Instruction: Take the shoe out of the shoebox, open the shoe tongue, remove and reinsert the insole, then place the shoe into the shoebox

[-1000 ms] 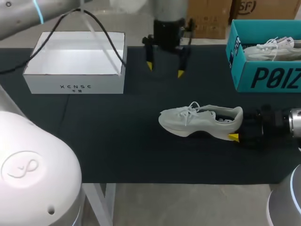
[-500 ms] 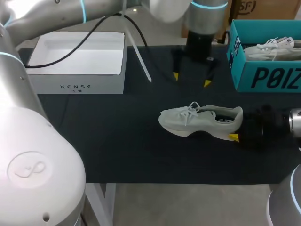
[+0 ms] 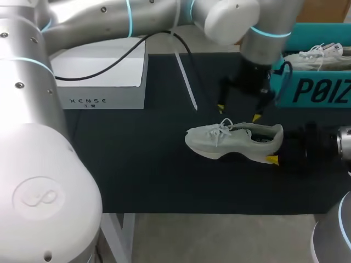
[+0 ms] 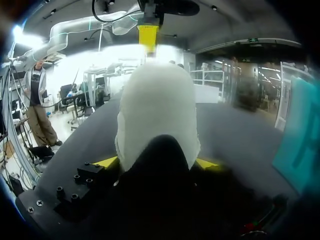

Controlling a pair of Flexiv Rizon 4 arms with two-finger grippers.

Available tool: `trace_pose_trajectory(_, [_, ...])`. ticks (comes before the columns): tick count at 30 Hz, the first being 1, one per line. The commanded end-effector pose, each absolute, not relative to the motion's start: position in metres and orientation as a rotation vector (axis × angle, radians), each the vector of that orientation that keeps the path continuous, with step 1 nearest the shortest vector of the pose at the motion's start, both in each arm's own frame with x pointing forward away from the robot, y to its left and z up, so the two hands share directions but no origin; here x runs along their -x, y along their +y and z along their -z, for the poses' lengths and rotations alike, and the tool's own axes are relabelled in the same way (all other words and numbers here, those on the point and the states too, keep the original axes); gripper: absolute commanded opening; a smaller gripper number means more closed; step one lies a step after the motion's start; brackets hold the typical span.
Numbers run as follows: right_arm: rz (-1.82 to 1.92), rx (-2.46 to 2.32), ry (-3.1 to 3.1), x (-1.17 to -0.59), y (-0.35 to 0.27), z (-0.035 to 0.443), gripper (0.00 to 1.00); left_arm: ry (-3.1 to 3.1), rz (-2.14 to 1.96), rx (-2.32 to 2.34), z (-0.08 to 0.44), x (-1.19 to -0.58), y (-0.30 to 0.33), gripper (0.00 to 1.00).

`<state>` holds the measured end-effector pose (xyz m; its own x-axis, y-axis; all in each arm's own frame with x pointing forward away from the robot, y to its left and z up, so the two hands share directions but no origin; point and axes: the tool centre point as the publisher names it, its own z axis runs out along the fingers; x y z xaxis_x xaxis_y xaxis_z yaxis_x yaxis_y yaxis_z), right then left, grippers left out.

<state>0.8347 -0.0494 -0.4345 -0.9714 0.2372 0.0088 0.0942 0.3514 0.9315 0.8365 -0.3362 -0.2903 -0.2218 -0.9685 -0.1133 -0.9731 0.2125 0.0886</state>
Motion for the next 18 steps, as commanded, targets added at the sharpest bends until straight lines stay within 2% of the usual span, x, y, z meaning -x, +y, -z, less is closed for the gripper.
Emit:
trace_pose_trajectory(1, [-1.69, -0.307, 2.477, -0.834, -0.049, 0.437, 0.0, 2.396, -0.238, 1.93, 0.303, -0.833, -0.344, 1.0])
trace_pose_trajectory(18, [-1.69, -0.307, 2.477, -0.834, -0.049, 0.437, 0.0, 2.332, -0.298, 1.952, 0.341, -0.829, -0.352, 1.0])
